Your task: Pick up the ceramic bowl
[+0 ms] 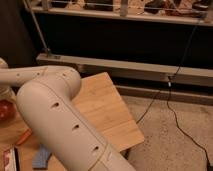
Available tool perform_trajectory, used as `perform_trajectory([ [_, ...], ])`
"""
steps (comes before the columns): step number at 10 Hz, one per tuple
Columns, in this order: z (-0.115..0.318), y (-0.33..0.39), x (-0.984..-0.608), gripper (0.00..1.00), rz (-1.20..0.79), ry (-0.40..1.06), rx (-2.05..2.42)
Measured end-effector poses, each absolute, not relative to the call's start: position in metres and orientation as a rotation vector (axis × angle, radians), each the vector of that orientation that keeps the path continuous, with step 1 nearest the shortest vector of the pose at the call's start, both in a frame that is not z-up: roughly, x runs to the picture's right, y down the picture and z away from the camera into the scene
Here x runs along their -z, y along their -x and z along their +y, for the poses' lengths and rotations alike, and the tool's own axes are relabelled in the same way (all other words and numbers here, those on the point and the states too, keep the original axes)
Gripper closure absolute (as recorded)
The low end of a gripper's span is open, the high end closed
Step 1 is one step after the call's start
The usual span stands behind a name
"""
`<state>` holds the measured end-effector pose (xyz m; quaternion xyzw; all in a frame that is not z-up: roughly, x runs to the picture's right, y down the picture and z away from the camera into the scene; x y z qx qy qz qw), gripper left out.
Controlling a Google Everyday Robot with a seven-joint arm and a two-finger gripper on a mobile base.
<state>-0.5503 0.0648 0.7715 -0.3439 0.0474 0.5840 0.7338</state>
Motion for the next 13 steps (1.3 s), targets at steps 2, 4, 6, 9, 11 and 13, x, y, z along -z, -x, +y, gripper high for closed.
perform_trajectory([
  [2,0.068,0.553,-0.778,0.35,0.118,0.751,-1.284],
  [4,0.071,0.554,-0.785,0.35,0.130,0.744,-1.280],
  [6,0.075,0.555,-0.795,0.35,0.151,0.731,-1.280],
  [9,0.080,0.557,-0.809,0.35,0.187,0.715,-1.288],
  [11,0.084,0.559,-0.816,0.35,0.205,0.707,-1.289],
  [13,0.092,0.559,-0.825,0.35,0.228,0.701,-1.287],
])
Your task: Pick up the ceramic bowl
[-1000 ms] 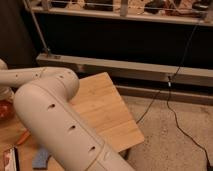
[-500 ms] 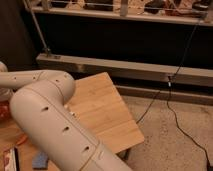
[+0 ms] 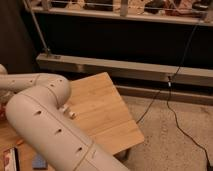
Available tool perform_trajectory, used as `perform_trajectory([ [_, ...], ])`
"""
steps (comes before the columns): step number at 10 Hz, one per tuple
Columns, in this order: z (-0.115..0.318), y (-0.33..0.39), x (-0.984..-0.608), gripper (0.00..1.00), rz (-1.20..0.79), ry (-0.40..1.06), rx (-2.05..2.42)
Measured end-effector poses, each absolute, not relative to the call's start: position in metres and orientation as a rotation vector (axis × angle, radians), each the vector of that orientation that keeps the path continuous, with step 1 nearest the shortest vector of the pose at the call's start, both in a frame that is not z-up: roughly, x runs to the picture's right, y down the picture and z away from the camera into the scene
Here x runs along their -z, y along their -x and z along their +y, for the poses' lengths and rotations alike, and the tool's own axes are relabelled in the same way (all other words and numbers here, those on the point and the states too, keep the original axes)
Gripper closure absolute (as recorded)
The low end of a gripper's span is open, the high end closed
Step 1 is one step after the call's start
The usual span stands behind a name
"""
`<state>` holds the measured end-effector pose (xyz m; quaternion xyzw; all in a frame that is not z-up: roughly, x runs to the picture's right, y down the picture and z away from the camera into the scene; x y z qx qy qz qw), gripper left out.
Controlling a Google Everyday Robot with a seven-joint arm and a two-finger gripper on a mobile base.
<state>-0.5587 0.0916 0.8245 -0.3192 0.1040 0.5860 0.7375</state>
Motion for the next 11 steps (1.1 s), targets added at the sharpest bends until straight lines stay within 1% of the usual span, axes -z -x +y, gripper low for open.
perform_trajectory([
  [4,0.105,0.562,-0.837,0.35,0.261,0.697,-1.278],
  [5,0.109,0.564,-0.839,0.37,0.265,0.701,-1.271],
  [6,0.115,0.567,-0.841,0.47,0.270,0.707,-1.261],
  [7,0.119,0.568,-0.843,0.54,0.275,0.709,-1.256],
  [10,0.136,0.570,-0.847,0.88,0.293,0.719,-1.230],
  [11,0.139,0.570,-0.846,0.95,0.294,0.718,-1.221],
])
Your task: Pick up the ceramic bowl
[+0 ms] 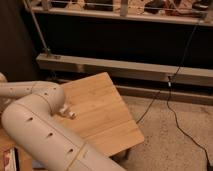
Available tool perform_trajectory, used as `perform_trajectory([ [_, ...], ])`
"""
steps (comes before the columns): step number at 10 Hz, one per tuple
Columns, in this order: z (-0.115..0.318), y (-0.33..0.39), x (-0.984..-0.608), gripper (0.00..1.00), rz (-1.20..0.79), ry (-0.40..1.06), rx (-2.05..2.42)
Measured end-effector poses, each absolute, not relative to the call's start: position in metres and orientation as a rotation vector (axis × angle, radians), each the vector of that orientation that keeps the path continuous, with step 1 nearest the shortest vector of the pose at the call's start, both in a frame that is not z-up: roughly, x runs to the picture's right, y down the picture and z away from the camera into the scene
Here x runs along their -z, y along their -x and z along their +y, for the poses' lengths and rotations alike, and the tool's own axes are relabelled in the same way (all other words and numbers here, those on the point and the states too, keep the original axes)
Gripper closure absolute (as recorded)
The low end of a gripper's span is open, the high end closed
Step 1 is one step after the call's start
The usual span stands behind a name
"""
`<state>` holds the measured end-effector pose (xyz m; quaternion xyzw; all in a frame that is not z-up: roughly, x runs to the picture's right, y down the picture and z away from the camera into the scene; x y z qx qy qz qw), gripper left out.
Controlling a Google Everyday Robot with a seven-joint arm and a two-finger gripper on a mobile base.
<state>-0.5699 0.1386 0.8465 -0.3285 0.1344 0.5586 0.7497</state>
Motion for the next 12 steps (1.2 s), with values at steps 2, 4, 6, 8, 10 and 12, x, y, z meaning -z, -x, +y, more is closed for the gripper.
perform_trajectory([
  [2,0.130,0.566,-0.835,1.00,0.299,0.695,-1.197],
  [4,0.097,0.546,-0.819,1.00,0.300,0.657,-1.209],
  [6,0.061,0.517,-0.801,1.00,0.301,0.638,-1.239],
  [8,0.041,0.493,-0.787,1.00,0.295,0.678,-1.251],
  [10,0.032,0.479,-0.776,1.00,0.277,0.716,-1.230],
  [12,0.021,0.465,-0.761,1.00,0.237,0.755,-1.201],
])
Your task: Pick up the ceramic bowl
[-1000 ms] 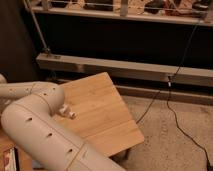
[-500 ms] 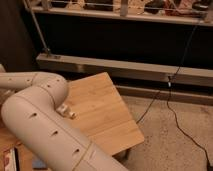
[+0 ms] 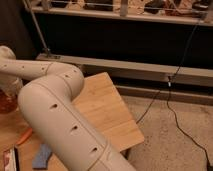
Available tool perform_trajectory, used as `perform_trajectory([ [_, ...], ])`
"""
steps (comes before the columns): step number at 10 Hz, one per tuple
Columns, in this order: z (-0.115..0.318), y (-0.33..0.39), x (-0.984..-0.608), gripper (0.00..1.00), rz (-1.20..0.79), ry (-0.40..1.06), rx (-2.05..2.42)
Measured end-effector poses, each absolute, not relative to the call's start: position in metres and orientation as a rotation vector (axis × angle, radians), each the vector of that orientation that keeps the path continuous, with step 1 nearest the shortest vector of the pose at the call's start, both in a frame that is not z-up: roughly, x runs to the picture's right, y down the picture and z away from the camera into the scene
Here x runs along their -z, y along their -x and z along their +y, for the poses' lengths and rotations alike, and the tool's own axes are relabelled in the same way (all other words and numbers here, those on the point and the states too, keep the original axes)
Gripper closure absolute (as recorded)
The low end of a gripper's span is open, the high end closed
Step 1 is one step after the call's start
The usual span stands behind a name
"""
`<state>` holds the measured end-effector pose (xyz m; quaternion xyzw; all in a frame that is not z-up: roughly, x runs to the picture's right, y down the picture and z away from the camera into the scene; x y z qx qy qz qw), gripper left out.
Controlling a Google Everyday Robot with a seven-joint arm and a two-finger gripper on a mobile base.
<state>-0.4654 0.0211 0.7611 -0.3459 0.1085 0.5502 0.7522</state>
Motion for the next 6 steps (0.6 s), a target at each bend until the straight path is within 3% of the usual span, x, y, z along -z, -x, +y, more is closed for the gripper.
perform_trajectory([
  [6,0.013,0.448,-0.743,1.00,0.182,0.802,-1.156],
])
